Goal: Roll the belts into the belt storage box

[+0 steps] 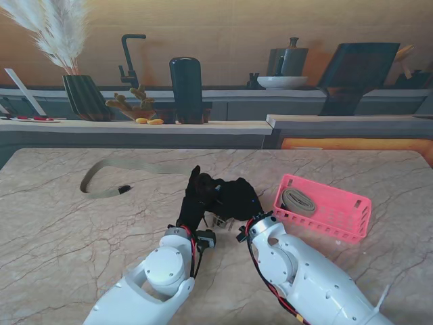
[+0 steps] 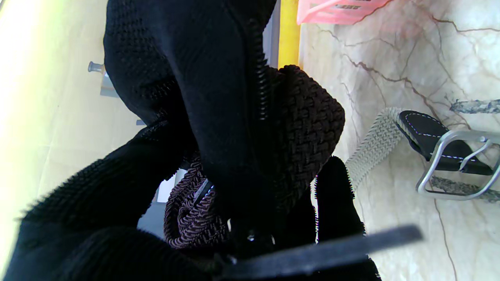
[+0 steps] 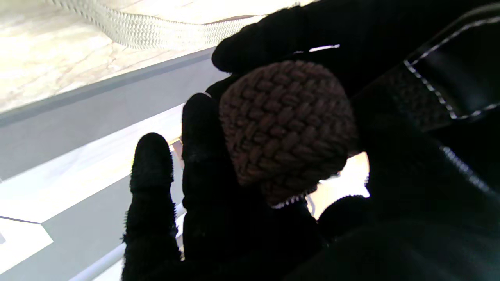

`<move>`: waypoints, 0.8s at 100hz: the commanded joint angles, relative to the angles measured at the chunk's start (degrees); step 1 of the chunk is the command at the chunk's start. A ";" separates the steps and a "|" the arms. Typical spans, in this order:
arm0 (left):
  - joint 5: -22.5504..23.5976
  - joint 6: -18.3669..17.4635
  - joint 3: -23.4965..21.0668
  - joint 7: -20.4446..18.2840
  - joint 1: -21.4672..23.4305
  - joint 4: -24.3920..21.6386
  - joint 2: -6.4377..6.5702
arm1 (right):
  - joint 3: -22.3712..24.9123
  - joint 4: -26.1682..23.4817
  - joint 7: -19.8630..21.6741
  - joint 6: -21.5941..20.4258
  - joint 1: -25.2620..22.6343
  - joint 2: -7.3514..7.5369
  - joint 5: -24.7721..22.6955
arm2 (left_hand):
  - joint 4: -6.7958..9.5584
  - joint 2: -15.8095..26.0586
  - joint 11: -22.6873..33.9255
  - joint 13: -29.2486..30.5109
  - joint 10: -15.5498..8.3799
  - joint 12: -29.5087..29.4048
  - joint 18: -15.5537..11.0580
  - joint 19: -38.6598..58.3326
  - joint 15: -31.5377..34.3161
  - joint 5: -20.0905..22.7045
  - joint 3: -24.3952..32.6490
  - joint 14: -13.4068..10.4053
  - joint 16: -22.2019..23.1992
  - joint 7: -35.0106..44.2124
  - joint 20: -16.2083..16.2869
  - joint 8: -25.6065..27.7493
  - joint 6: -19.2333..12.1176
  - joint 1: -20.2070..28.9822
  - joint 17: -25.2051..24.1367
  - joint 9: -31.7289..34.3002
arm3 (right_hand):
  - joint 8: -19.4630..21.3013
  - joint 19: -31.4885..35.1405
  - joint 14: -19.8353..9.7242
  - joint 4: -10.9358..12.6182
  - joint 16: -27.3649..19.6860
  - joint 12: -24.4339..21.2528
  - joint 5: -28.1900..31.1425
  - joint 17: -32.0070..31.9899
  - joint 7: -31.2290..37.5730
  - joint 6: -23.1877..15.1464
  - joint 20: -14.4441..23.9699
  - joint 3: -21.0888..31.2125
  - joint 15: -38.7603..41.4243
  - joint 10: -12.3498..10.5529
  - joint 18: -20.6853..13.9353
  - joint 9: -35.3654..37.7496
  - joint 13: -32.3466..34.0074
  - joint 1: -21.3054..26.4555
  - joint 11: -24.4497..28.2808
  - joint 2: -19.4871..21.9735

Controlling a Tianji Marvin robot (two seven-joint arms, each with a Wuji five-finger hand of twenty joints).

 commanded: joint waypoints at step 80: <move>-9.05 -0.46 -0.02 -4.76 2.17 -4.23 -0.61 | 1.28 -3.91 0.37 3.17 -2.80 -2.06 1.65 | -0.85 17.07 0.72 9.32 0.84 1.22 3.28 4.50 3.20 24.72 -28.01 -0.75 -1.04 45.28 1.67 8.39 -2.79 33.34 2.99 21.26 | 3.52 -3.33 -4.11 3.02 -6.67 -1.21 -6.27 -4.03 0.42 -23.09 -5.92 6.84 -12.46 -3.91 2.38 -11.03 -8.58 3.27 -4.16 1.92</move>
